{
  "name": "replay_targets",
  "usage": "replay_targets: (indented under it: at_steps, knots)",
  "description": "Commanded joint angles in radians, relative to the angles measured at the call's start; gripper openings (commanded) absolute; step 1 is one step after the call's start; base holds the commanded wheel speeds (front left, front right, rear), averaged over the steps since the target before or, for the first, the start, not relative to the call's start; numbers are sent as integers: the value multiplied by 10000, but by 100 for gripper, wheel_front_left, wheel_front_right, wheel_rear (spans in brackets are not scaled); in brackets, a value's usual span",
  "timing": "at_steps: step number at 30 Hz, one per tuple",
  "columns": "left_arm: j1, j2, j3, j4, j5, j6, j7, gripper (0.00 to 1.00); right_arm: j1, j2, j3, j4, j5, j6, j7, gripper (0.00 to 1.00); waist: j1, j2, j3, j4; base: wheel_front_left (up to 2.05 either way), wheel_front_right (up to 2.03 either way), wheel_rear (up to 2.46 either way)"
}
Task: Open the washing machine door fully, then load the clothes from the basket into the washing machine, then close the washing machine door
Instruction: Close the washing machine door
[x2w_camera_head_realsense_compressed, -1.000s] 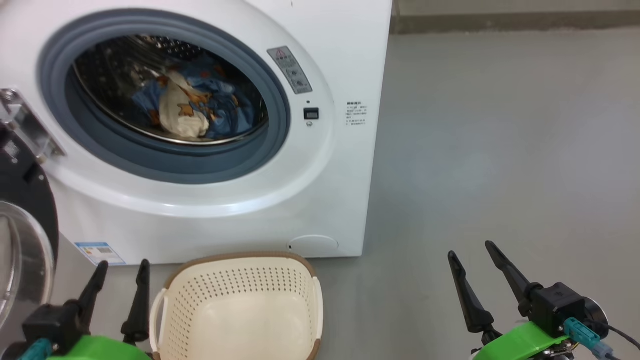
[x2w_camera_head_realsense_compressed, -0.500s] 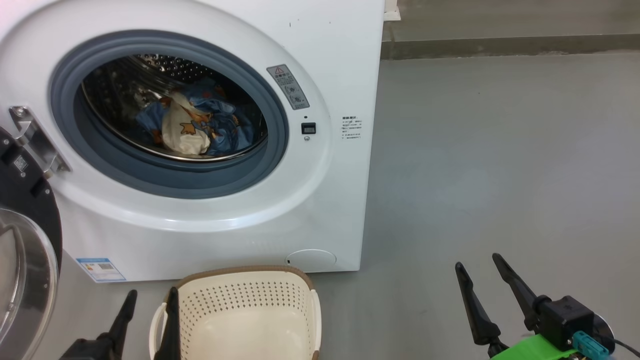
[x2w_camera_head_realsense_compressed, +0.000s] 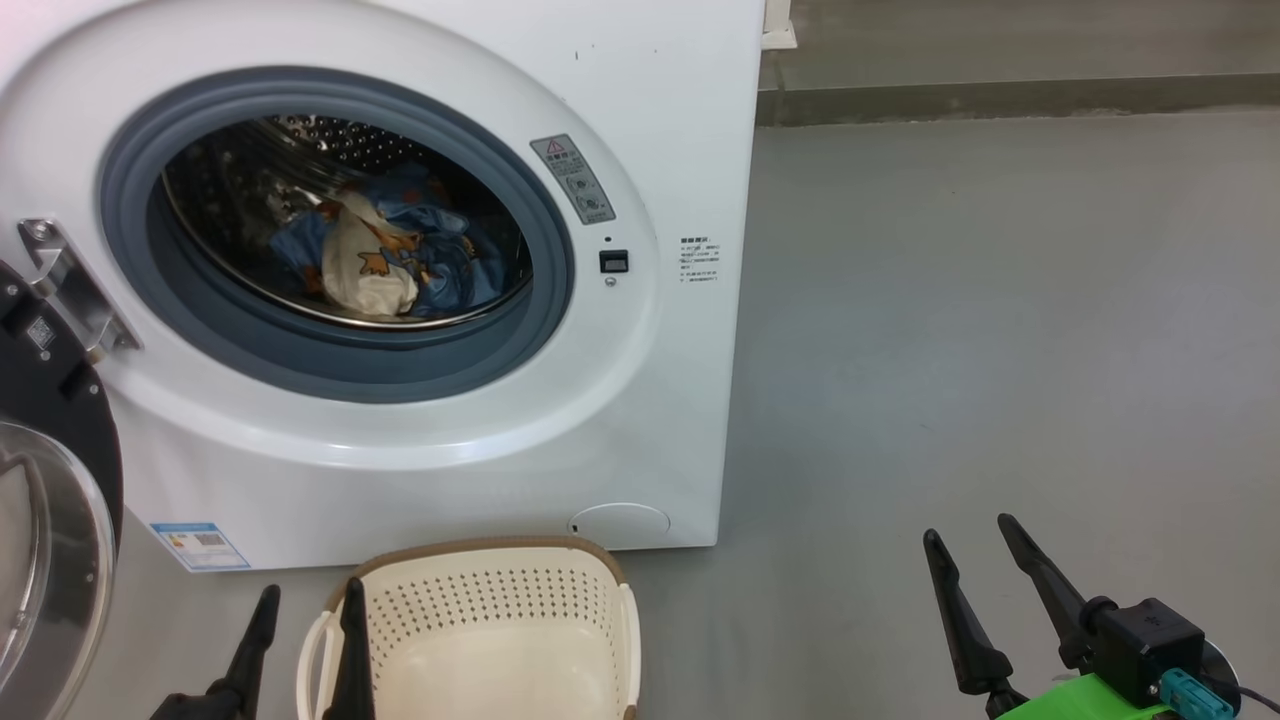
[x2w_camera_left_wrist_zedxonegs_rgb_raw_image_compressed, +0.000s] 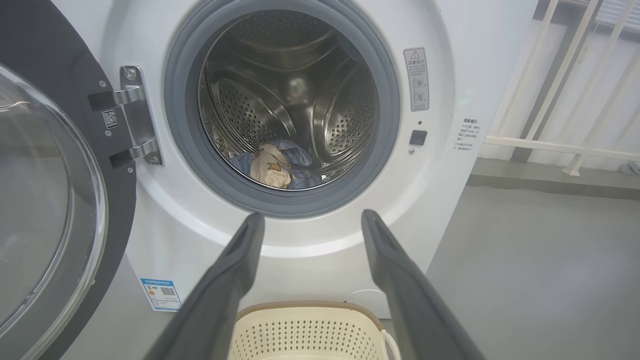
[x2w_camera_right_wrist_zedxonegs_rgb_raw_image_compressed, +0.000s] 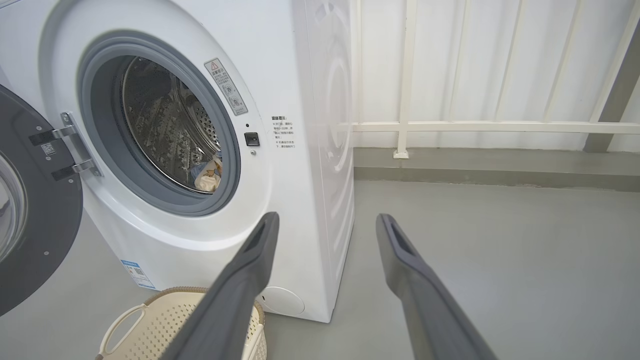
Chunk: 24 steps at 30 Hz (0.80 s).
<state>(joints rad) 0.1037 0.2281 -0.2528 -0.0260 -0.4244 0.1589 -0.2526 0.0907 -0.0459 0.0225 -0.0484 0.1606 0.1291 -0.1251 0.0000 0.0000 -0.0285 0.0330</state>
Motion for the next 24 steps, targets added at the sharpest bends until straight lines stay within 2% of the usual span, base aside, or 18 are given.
replay_targets:
  at_steps: [1,13,24]
  knots:
    - [-234,-15,470,-164,198,-175,-90,100,-126,-43,258,-287,50,16,-106,100,0,0,-10,-18,0,0,0]
    - [-159,-572,1014,65,653,-831,-91,100,-123,-43,303,-242,21,16,-125,100,0,0,-28,-22,0,0,0]
    - [-181,-875,1332,308,789,-1181,-91,100,-161,-43,334,-201,31,16,-148,100,0,0,11,8,0,0,0]
